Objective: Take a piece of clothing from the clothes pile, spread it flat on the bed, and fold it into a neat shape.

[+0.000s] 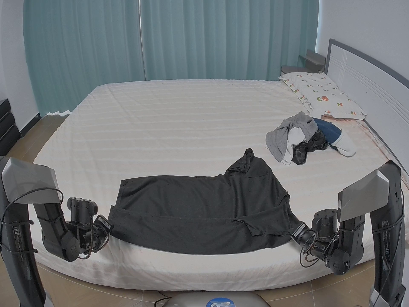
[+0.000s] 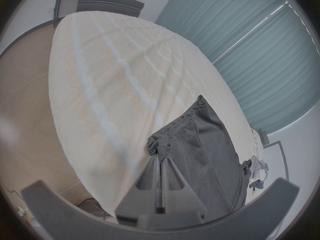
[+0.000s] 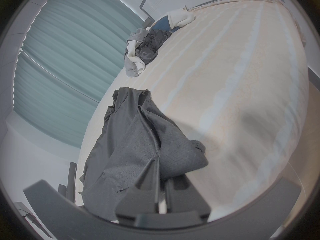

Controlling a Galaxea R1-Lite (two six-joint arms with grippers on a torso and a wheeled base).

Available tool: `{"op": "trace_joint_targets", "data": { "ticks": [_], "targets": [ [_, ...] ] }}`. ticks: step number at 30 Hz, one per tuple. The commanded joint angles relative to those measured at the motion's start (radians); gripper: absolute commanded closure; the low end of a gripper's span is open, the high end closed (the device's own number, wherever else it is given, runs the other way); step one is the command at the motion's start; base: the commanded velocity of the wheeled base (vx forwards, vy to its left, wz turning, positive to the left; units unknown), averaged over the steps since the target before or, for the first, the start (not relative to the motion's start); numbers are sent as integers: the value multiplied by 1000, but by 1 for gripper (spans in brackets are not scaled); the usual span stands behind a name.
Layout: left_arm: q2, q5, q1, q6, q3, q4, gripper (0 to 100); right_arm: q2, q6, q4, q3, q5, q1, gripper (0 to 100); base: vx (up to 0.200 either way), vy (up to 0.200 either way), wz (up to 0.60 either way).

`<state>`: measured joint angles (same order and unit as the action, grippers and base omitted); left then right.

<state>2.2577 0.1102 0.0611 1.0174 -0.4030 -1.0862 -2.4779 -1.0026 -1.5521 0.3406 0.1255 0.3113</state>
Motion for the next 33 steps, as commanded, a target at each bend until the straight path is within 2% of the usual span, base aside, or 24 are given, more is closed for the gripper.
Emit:
{"op": "trace_joint_targets", "data": {
  "ticks": [1,15,19,33],
  "targets": [
    [-3,0,-6,0,1,0,100,25,-1,-13,-20,6,2,100,0,0,0],
    [-82,0,-38,-26,33,8,100,171,2,-11,-140,8,-6,100,0,0,0],
    [-90,-1,-44,-71,70,2,100,171,16,-13,-175,8,-4,100,0,0,0],
    [-64,-11,-30,-135,124,9,100,85,64,-13,-219,9,0,100,0,0,0]
  ]
}}
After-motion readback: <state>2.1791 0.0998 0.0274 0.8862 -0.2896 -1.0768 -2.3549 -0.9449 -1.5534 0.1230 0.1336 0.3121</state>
